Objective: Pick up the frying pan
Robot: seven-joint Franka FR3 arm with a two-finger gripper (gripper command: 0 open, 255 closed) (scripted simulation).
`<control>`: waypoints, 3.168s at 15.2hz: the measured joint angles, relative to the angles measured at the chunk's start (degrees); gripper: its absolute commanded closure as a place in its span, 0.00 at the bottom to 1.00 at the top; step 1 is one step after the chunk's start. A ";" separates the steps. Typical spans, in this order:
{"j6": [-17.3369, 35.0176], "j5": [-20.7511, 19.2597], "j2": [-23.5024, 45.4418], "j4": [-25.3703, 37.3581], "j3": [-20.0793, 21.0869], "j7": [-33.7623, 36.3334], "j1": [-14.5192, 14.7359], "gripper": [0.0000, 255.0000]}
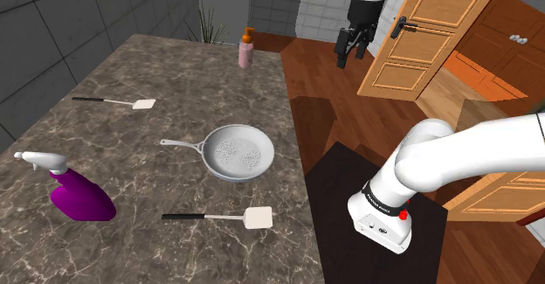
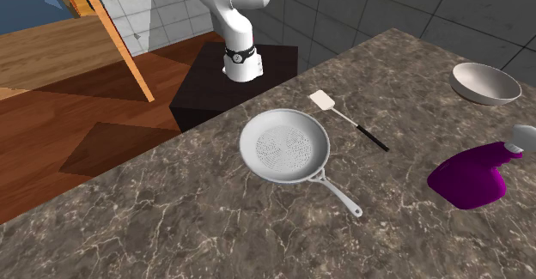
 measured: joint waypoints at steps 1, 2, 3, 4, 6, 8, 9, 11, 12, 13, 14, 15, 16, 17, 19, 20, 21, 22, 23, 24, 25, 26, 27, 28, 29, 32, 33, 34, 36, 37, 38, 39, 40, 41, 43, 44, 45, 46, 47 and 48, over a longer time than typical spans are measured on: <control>0.00 0.00 0.00 0.00 0.00 0.00 0.00 0.00; 0.32 0.23 0.46 -0.09 0.52 0.59 0.14 0.00; 0.55 0.69 0.98 -0.21 1.43 1.62 0.39 0.00; 1.42 1.20 2.35 -0.19 2.46 2.85 0.68 0.00; 2.55 2.18 4.89 0.18 4.66 5.44 1.27 0.00; 4.11 3.08 7.46 0.13 6.86 8.13 1.86 0.00; 4.48 3.59 9.12 0.89 8.10 9.64 2.20 0.00; 5.86 4.28 11.90 1.21 10.23 12.32 2.77 0.00; 6.03 4.49 13.88 2.48 11.28 13.65 2.98 0.00; 6.73 4.80 15.30 2.63 12.35 15.07 3.29 0.00; 7.01 4.94 17.18 3.68 13.37 16.45 3.51 0.00; 8.02 5.01 19.29 4.21 14.39 17.85 3.72 0.00; 8.59 5.01 20.99 4.75 15.21 19.05 3.90 0.00; 9.23 5.16 22.75 5.25 16.30 20.62 4.26 0.00; 10.16 4.82 27.46 7.80 18.17 23.54 4.70 0.00; 10.42 4.59 29.71 9.11 19.04 25.00 4.97 0.00; 10.76 4.33 31.68 10.06 19.77 26.33 5.24 0.00; 11.07 3.99 33.99 11.40 20.56 27.80 5.56 0.00; 11.00 3.67 36.13 12.87 21.28 29.24 5.94 0.00; 11.09 3.13 38.46 14.39 21.83 30.48 6.22 0.00; 11.47 2.49 40.93 15.74 22.28 31.70 6.51 0.00; 11.42 2.00 43.16 17.23 22.80 33.06 6.97 0.00; 11.40 1.39 45.68 19.01 23.31 34.53 7.53 0.00; 11.34 1.07 47.43 20.03 23.76 35.88 8.13 0.00; 11.83 0.49 49.98 21.31 24.25 37.52 8.90 0.00; 10.39 -1.53 58.10 28.33 24.96 41.56 11.29 0.00; 10.10 -2.21 60.62 30.39 24.97 42.58 12.04 0.00; 9.26 -3.03 63.72 33.53 24.91 43.64 13.00 0.00; 8.67 -3.92 68.11 37.03 24.89 45.59 14.74 0.00; 8.36 -4.43 70.29 38.87 24.72 46.18 15.45 0.00; 7.22 -5.16 73.62 42.64 24.45 46.97 16.66 0.00; 5.92 -5.79 76.77 46.42 24.13 47.48 17.74 0.00; 5.65 -5.93 78.06 47.55 24.06 48.02 18.36 0.00; 5.52 -6.15 79.13 48.56 23.94 48.21 18.73 0.00; 6.28 -6.44 80.45 48.94 23.76 48.53 19.09 0.00; 6.86 -6.58 80.87 48.74 23.66 48.57 19.10 0.00; 7.11 -6.72 81.50 49.08 23.58 48.68 19.28 0.00; 7.75 -6.77 81.63 48.54 23.55 48.78 19.27 0.00; 8.49 -6.92 82.07 48.23 23.46 48.83 19.27 0.00; 8.88 -6.98 82.28 48.01 23.42 48.90 19.30 0.00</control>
